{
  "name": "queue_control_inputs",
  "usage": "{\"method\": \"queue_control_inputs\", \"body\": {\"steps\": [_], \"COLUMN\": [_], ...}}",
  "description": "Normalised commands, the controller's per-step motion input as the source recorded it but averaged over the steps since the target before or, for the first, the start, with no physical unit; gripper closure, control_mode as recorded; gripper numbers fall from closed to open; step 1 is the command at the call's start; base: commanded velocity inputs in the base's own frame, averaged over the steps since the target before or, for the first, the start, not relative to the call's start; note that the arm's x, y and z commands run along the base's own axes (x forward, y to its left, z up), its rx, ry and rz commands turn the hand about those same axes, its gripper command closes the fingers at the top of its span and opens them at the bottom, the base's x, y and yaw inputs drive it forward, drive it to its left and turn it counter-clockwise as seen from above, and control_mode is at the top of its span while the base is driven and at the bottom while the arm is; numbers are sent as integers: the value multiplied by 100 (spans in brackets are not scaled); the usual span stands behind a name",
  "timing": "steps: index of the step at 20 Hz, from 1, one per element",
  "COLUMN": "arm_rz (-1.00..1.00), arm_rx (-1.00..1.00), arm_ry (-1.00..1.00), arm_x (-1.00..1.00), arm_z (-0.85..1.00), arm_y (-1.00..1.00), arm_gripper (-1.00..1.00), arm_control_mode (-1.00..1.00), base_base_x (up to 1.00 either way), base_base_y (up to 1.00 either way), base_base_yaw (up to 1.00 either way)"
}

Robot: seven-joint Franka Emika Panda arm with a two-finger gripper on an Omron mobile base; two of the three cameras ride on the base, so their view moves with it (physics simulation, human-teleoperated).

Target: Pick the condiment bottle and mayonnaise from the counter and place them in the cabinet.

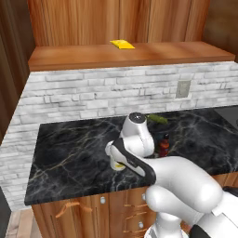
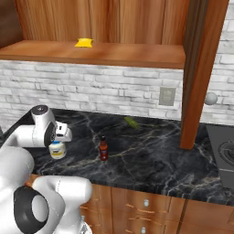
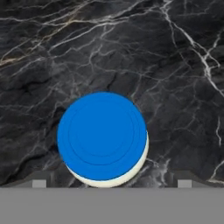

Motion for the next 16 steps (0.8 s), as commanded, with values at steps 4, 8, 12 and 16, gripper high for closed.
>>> {"method": "queue_control_inputs", "body": {"steps": [4,8,12,16], "arm_rz": [0,0,-1,0], "arm_rx": [0,0,0,0], "arm_ry": [2,3,5,0], "arm_x": [24,17,8,0], "arm_z": [-23,-27,-34,-16], "arm_y": [0,9,23,3], "arm_gripper": [-100,-100,100,100], "arm_control_mode": [-100,-100,-100,-100], "base_base_x": [0,0,0,0], "base_base_y": [0,0,0,0], "base_base_yaw": [0,0,0,0]}}
